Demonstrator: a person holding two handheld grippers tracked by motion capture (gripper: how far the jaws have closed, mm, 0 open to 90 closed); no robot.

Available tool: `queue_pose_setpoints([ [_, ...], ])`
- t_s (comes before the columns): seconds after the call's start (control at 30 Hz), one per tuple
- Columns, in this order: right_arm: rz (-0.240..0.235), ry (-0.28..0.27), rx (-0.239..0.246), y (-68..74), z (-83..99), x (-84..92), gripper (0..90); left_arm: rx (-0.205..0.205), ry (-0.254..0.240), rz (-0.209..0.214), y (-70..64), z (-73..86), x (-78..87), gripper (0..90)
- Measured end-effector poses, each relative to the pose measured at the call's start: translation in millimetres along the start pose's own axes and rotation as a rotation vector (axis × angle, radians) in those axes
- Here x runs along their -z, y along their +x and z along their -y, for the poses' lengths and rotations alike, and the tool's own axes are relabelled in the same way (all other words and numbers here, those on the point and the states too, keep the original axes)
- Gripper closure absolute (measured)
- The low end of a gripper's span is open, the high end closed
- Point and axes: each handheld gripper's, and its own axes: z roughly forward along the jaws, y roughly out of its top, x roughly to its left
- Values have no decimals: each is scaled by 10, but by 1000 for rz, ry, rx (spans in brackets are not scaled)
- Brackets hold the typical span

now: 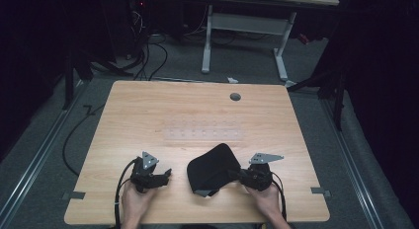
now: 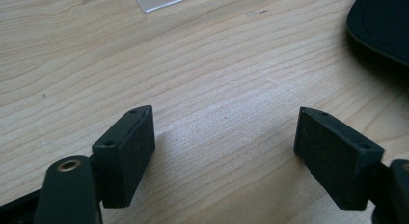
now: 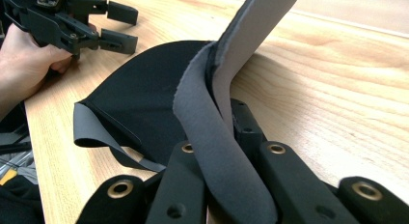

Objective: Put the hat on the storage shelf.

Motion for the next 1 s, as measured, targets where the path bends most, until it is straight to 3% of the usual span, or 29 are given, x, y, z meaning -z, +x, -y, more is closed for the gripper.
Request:
queue_pose_setpoints([
  [0.33,11,-30,-9,-7,-33,133,859,-4,-3,7,0,2,12,259],
  [0.5,8,-65,-7,14,-145,249,859,-32,-13,28,-27,15,38,264],
  [0.77,-2,-87,-26,10,-215,304,859,-40,-36,128,-173,-63,177,250],
  [1.0,-1,-89,-24,13,-241,326,859,-98,-35,227,-457,-91,248,222],
])
